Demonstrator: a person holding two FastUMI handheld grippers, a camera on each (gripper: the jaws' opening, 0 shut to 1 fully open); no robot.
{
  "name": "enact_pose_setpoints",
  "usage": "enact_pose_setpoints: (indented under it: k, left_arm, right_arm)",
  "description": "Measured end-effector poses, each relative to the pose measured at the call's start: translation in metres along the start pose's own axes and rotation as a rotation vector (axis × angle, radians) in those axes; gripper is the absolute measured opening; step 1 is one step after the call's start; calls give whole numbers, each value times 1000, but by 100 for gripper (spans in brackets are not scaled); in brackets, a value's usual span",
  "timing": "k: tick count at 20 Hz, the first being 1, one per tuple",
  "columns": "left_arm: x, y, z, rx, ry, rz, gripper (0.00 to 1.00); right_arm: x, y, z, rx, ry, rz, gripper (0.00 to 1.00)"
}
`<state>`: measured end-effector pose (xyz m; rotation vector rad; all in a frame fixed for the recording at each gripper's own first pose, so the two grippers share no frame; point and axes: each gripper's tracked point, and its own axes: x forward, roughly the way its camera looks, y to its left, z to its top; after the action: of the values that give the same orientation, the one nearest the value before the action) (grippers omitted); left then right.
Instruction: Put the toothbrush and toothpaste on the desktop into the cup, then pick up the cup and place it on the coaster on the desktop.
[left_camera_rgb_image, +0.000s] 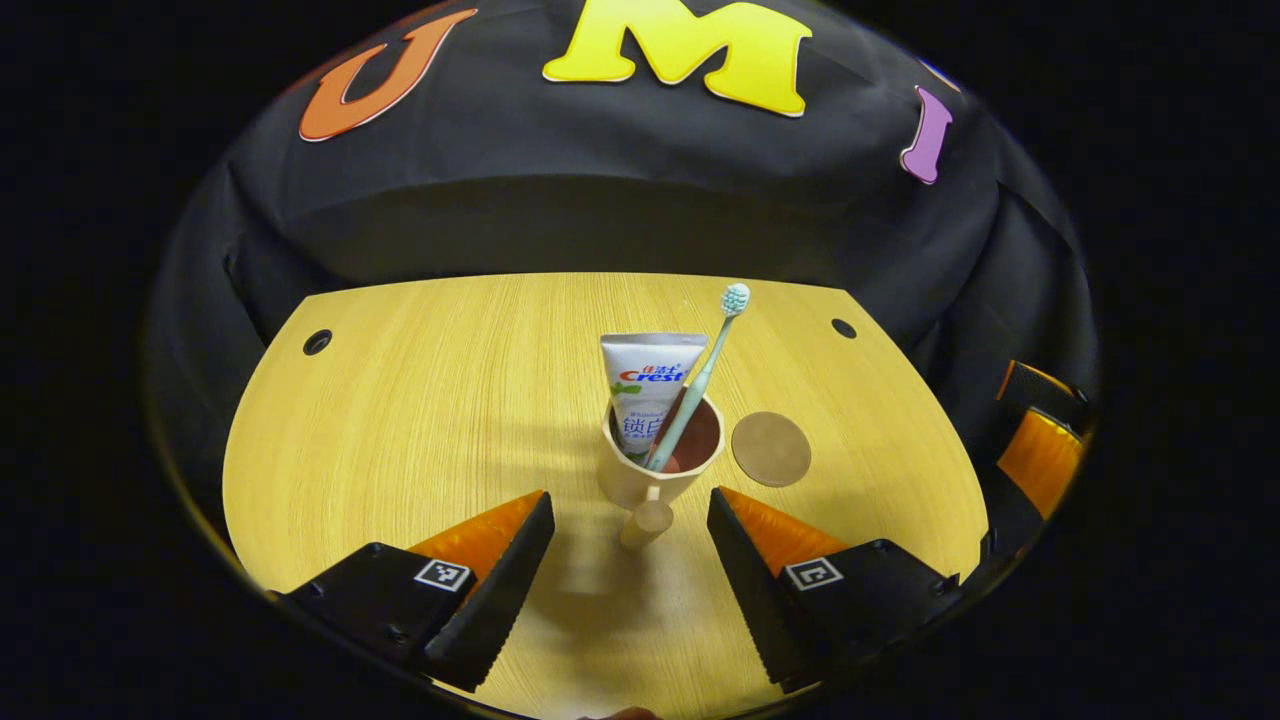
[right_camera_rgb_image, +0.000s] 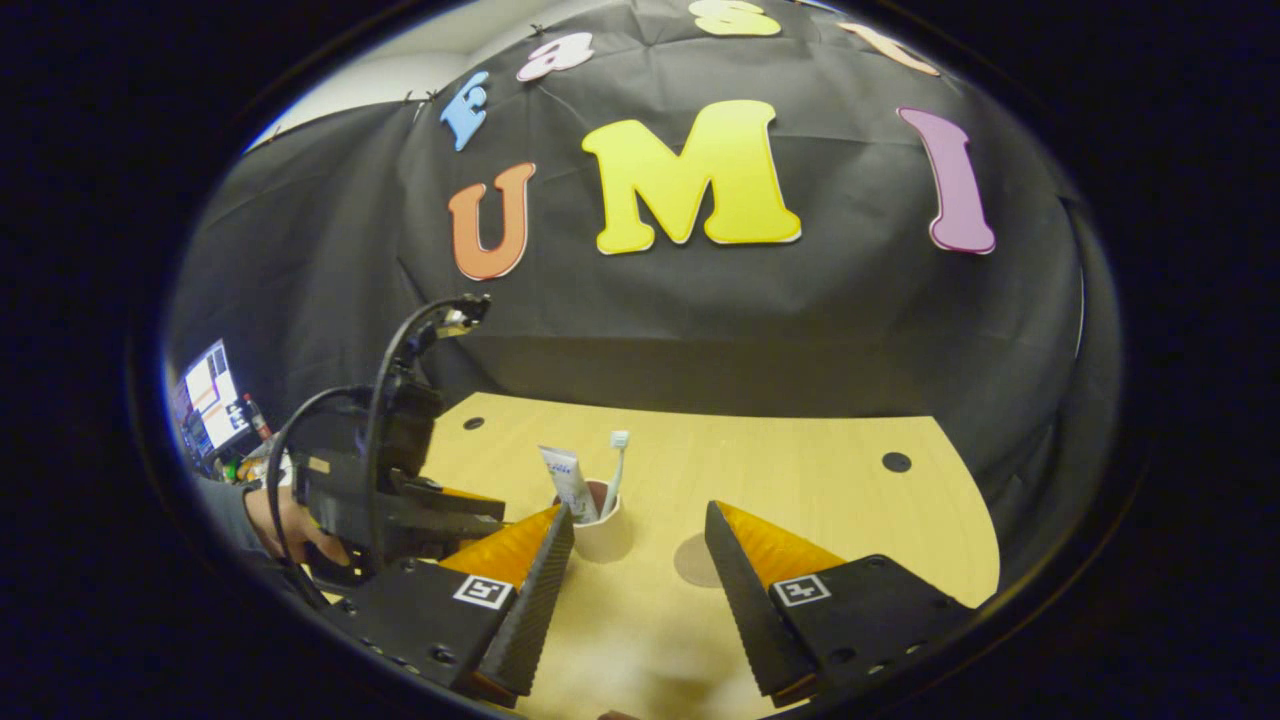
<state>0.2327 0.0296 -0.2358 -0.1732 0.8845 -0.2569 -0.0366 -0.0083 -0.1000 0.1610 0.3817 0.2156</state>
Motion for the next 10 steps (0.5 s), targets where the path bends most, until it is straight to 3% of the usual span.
enact_pose_setpoints:
  k: [4,10]
  left_arm:
    - [16,-5,-8,16,79,21,95]
    - [32,-4,-20,89,201,24,83]
  right_arm:
    - [-20,-15,-11,3,16,-23,80]
    - [-32,-32,-15,38,17,-58,79]
